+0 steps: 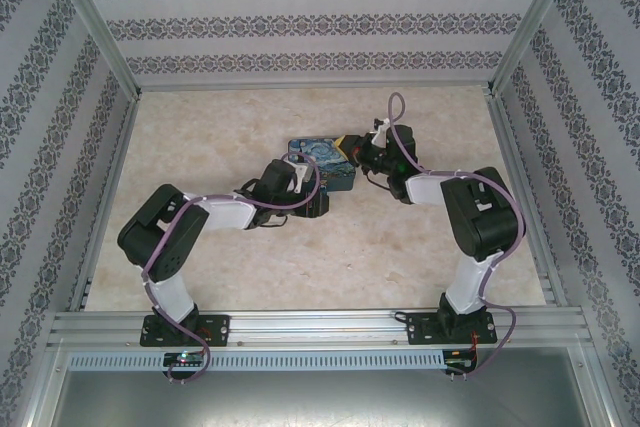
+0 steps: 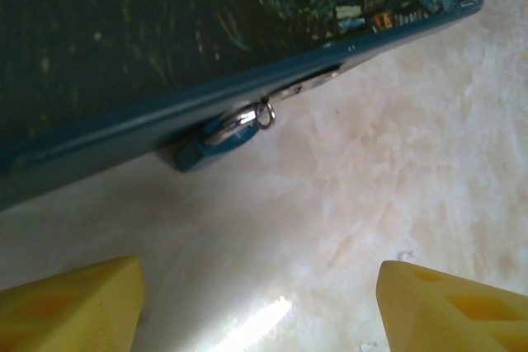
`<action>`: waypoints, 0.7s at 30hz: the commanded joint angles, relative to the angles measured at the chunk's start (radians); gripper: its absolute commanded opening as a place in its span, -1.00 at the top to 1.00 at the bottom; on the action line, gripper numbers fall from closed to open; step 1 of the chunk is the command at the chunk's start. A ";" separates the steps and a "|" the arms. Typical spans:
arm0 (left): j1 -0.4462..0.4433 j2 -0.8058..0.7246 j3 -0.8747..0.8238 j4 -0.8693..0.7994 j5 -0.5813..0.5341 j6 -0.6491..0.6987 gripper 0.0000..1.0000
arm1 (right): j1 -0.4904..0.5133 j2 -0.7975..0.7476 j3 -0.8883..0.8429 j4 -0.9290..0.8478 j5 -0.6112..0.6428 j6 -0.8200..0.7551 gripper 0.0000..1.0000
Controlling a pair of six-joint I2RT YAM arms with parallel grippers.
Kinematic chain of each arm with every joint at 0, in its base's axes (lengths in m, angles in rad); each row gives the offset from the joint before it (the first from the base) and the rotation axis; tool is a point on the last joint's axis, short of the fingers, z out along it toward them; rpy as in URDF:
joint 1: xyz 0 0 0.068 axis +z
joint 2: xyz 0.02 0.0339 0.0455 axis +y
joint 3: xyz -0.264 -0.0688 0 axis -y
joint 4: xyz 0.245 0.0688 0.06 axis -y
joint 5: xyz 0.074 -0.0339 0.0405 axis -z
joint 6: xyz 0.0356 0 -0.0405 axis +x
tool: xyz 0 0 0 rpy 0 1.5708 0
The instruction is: Unlock a padlock with a key
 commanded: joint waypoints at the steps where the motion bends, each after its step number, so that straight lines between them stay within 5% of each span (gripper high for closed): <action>1: -0.012 0.037 0.026 0.091 -0.033 0.070 -0.45 | 0.011 0.030 0.021 0.026 -0.022 -0.003 1.00; 21: -0.031 0.198 0.058 0.302 -0.103 0.076 -0.34 | 0.008 0.066 0.025 0.028 -0.028 0.008 1.00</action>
